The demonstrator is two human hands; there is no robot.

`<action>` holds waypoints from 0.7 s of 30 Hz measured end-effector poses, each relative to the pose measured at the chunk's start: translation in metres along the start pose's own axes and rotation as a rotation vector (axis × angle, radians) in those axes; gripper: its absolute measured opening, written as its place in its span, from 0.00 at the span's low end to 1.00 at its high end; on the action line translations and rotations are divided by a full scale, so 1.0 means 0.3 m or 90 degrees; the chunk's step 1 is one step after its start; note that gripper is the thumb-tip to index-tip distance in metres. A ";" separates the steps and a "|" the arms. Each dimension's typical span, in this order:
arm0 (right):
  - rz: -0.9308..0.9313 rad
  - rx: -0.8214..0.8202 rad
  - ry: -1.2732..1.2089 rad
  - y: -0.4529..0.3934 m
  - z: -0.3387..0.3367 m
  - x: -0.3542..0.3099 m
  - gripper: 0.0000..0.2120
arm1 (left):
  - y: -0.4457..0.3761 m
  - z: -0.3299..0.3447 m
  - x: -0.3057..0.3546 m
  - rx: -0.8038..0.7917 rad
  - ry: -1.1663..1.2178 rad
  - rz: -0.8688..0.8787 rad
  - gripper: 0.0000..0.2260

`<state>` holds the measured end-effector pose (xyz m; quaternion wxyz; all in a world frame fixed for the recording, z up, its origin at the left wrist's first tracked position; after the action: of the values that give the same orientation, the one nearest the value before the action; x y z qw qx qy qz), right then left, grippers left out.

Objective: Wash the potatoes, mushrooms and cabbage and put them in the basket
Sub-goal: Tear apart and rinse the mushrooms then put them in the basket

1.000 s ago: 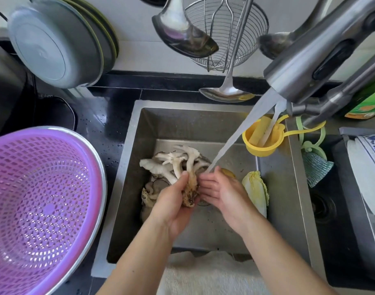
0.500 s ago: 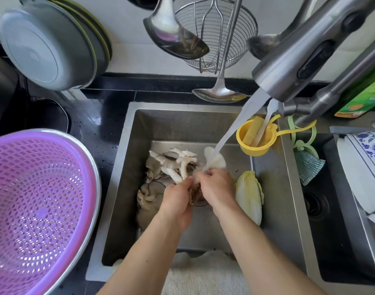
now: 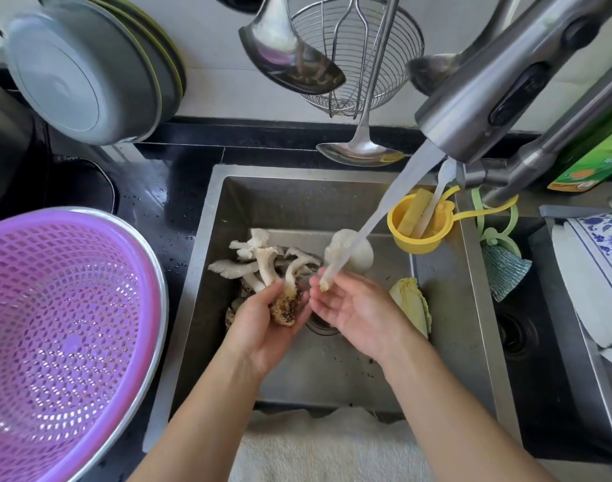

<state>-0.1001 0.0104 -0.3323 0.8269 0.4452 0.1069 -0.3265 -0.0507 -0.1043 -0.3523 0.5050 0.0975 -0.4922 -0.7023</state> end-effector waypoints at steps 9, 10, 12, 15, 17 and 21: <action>0.007 0.026 0.074 -0.017 -0.043 0.023 0.10 | 0.015 -0.067 0.019 0.045 -0.070 0.030 0.12; 0.005 0.026 0.106 -0.015 -0.059 0.025 0.10 | 0.018 -0.064 0.023 0.040 -0.070 0.035 0.11; 0.014 0.019 0.160 -0.010 -0.092 0.038 0.11 | 0.022 -0.059 0.030 0.023 -0.065 0.042 0.11; 0.056 0.049 0.287 -0.006 -0.182 0.072 0.10 | 0.022 -0.054 0.035 0.008 -0.054 0.050 0.11; 0.109 0.081 0.451 -0.002 -0.255 0.108 0.08 | 0.021 -0.056 0.039 0.014 -0.049 0.059 0.11; 0.212 0.078 0.708 -0.003 -0.339 0.222 0.05 | 0.020 -0.064 0.042 0.024 -0.038 0.070 0.10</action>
<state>-0.0384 0.0623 -0.4231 0.6592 0.6076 0.4347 0.0850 -0.0408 -0.1260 -0.3526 0.5257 0.0586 -0.5247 -0.6670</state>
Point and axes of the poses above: each hand's wrist, its own y-axis away from the middle knuckle, its own z-axis out of the palm, x = y × z, the point moved 10 cm from there along -y, towards the middle knuckle
